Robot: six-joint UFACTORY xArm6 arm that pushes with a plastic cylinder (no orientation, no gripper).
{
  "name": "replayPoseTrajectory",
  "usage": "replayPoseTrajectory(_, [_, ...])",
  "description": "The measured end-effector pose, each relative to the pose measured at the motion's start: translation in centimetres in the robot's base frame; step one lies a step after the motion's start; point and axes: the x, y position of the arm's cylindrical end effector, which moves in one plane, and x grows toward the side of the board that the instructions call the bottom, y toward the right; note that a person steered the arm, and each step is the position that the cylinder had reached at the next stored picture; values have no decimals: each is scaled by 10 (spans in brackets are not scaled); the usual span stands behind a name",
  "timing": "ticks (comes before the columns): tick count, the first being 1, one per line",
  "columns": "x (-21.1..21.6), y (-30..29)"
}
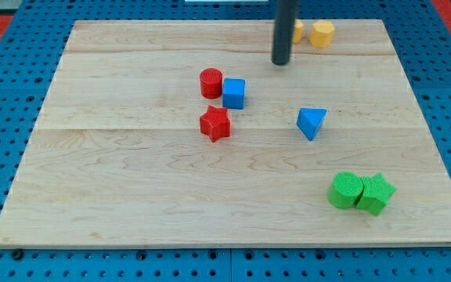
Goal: Slightly push the cube into red circle
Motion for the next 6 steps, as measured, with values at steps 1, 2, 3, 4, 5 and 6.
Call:
replayPoseTrajectory(1, [66, -37])
replayPoseTrajectory(2, [43, -101])
replayPoseTrajectory(3, [31, -90])
replayPoseTrajectory(4, [31, -84])
replayPoseTrajectory(5, [31, -84])
replayPoseTrajectory(6, [31, -84])
